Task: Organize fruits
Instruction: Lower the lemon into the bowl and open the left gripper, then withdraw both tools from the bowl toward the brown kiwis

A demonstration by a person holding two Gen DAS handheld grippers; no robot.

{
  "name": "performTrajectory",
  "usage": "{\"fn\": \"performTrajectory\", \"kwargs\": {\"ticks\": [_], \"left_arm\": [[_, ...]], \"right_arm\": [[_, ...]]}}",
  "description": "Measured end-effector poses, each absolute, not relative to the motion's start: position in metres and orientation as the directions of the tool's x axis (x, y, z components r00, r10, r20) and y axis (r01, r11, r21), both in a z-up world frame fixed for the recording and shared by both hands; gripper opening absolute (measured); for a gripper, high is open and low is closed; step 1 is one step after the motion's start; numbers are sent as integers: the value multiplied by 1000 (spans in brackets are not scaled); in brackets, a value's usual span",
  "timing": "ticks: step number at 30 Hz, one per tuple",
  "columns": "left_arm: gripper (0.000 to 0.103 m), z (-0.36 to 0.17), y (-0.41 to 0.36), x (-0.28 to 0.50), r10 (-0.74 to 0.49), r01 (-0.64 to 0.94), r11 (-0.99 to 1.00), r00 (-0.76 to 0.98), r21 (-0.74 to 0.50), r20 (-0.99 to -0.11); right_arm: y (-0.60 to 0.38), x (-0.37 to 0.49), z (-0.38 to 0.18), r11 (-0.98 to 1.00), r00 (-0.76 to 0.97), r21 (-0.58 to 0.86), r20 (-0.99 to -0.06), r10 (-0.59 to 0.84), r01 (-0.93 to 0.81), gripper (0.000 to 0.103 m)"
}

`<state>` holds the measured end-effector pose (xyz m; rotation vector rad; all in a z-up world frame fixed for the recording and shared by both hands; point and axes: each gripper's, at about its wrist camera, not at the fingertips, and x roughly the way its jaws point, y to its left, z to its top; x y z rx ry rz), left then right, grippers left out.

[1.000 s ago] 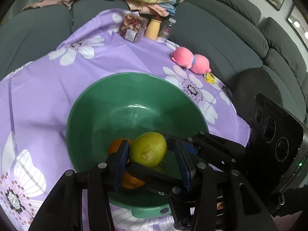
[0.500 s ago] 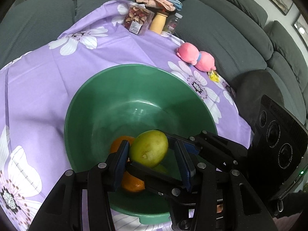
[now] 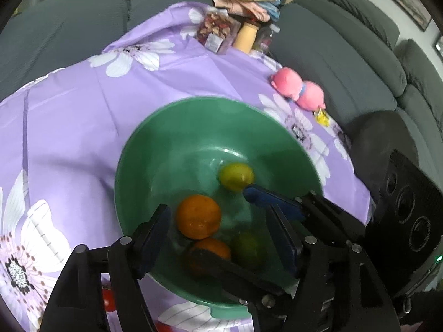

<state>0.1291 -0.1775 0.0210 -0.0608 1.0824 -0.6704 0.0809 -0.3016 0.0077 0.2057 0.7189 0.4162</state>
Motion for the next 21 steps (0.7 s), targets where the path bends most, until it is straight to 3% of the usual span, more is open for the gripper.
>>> {"fn": "performTrajectory", "kwargs": {"ticks": [3, 4, 13, 15, 21], "left_arm": [[88, 30, -172, 128, -546, 465, 803, 328, -371, -771], [90, 33, -169, 126, -551, 463, 804, 345, -372, -760], [92, 59, -136, 101, -552, 431, 823, 457, -369, -697], [97, 63, -126, 94, -557, 421, 824, 474, -380, -682], [98, 74, -87, 71, -568, 400, 821, 512, -407, -645]], "right_arm": [[-304, 76, 10, 905, 692, 314, -586, 422, -287, 80], [-306, 74, 12, 906, 698, 315, -581, 419, -282, 82], [-312, 51, 32, 902, 766, 324, -489, 417, -284, 91], [-311, 43, 40, 897, 782, 321, -454, 427, -303, 96], [-295, 24, 49, 887, 784, 319, -430, 449, -333, 97]]}}
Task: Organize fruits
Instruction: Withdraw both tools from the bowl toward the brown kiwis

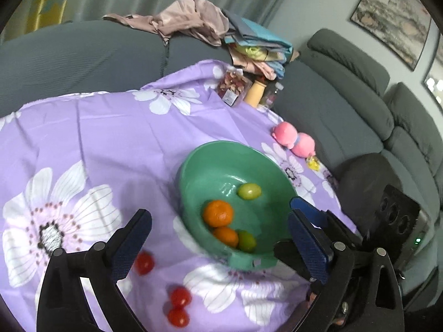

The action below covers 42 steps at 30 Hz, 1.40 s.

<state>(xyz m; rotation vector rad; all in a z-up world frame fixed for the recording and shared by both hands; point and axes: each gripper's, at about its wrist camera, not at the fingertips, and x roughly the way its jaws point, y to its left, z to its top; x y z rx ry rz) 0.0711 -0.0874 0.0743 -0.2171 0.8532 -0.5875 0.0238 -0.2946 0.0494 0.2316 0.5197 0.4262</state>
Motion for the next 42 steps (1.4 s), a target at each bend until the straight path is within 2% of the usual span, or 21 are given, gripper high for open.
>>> {"fn": "performTrajectory", "kwargs": {"ticks": [4, 7, 13, 23, 31, 42], "left_arm": [[98, 78, -60, 59, -549, 384, 835, 542, -394, -636], [98, 70, -43, 51, -531, 377, 846, 533, -377, -658], [98, 57, -23, 29, -501, 393, 860, 529, -325, -686], [99, 61, 0, 11, -551, 422, 830, 520, -365, -652], [99, 55, 18, 4, -548, 404, 834, 521, -376, -654], [100, 31, 46, -6, -541, 298, 840, 524, -453, -658]], "right_arm": [[-293, -4, 46, 882, 796, 363, -415, 441, -299, 97], [-290, -18, 38, 878, 788, 405, -439, 432, -256, 99], [-251, -40, 36, 909, 753, 338, -524, 397, -244, 99], [-212, -54, 47, 932, 734, 252, -575, 361, -260, 99], [-209, -52, 46, 934, 728, 275, -588, 352, -229, 99], [-195, -49, 31, 911, 680, 296, -606, 411, -287, 99]]}}
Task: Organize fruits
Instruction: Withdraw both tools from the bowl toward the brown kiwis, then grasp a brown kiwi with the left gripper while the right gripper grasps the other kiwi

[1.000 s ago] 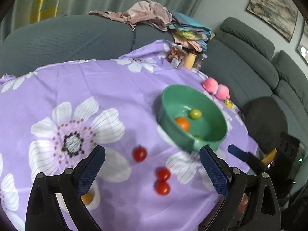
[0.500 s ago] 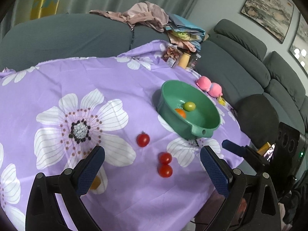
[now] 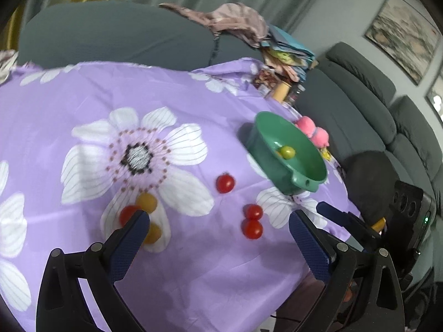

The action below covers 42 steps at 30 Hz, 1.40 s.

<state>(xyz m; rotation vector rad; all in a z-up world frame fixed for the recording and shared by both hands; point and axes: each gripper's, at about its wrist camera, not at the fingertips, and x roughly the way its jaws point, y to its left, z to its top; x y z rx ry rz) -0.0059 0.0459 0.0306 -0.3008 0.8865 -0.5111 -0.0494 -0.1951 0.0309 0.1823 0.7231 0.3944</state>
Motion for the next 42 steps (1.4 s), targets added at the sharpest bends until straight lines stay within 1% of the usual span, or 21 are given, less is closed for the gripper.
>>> {"fn": "performTrajectory", "kwargs": {"ticks": [4, 9, 12, 17, 22, 25, 27, 29, 32, 33, 34, 36, 41, 42], "left_arm": [[100, 21, 58, -11, -532, 265, 844, 531, -467, -659], [100, 8, 62, -17, -508, 244, 857, 547, -454, -665], [100, 1, 60, -21, -502, 256, 863, 539, -437, -676], [100, -5, 55, -29, -493, 297, 870, 522, -394, -696], [100, -9, 65, -26, -508, 270, 861, 504, -432, -698], [100, -12, 72, -22, -546, 245, 834, 490, -494, -679], [100, -12, 70, -18, -554, 245, 829, 485, -502, -677], [100, -10, 65, -15, -524, 257, 850, 493, -459, -695], [100, -13, 59, -4, -476, 245, 879, 496, -409, -726], [96, -14, 57, 0, -474, 248, 880, 489, -404, -732], [88, -16, 55, 3, -469, 251, 883, 482, -396, -740], [76, -20, 50, 9, -440, 246, 898, 465, -365, -769], [75, -33, 48, 22, -407, 218, 913, 423, -345, -810], [73, -33, 49, 22, -399, 216, 916, 425, -337, -813]], "right_arm": [[-195, -48, 23, 907, 659, 286, -624, 421, -310, 99], [-192, -41, 13, 899, 624, 284, -648, 436, -334, 99], [-184, -38, 5, 900, 600, 237, -680, 422, -365, 99], [-174, -35, -3, 873, 554, 207, -703, 447, -442, 98], [-160, -27, -7, 842, 517, 200, -711, 477, -501, 97], [-153, -22, -5, 829, 509, 203, -706, 493, -521, 97], [-150, -20, -4, 829, 509, 188, -711, 485, -526, 97], [-152, -17, -4, 836, 518, 173, -714, 470, -521, 97], [-160, -14, -3, 842, 520, 195, -710, 475, -503, 97], [-162, -13, -3, 839, 513, 211, -708, 485, -501, 98], [-164, -13, -3, 836, 509, 222, -706, 492, -501, 98], [-165, -13, -2, 835, 510, 231, -701, 499, -500, 98], [-167, -12, -2, 829, 508, 248, -691, 514, -502, 98], [-166, -11, -3, 828, 506, 250, -691, 516, -502, 98]]}}
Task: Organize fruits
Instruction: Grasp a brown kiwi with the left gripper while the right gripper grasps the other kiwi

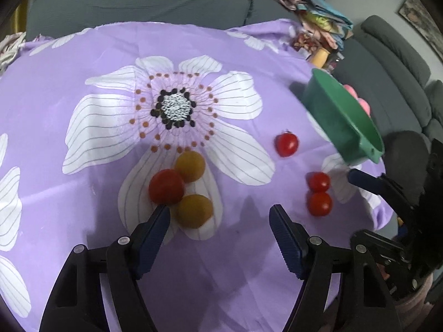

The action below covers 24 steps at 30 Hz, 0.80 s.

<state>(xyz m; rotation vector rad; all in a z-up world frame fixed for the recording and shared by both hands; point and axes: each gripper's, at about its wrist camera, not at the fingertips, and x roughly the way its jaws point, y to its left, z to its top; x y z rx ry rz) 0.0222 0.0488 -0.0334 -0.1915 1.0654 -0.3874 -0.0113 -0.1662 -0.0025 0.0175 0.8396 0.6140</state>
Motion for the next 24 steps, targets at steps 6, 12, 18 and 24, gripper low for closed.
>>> {"fn": "performTrajectory", "kwargs": {"ticks": [6, 12, 18, 24], "left_arm": [[56, -36, 46, 27, -343, 239, 935, 420, -262, -840], [33, -38, 54, 30, -295, 236, 949, 437, -208, -850], [26, -38, 58, 27, -277, 242, 953, 462, -181, -843], [26, -30, 68, 19, -341, 234, 938, 490, -256, -802]], "right_arm": [[-165, -8, -7, 821, 493, 267, -691, 528, -504, 98], [-164, -3, -16, 819, 473, 300, -698, 538, -489, 98], [-159, 2, -20, 815, 454, 314, -706, 543, -487, 98], [-147, 11, -19, 803, 427, 325, -714, 555, -500, 98]]}}
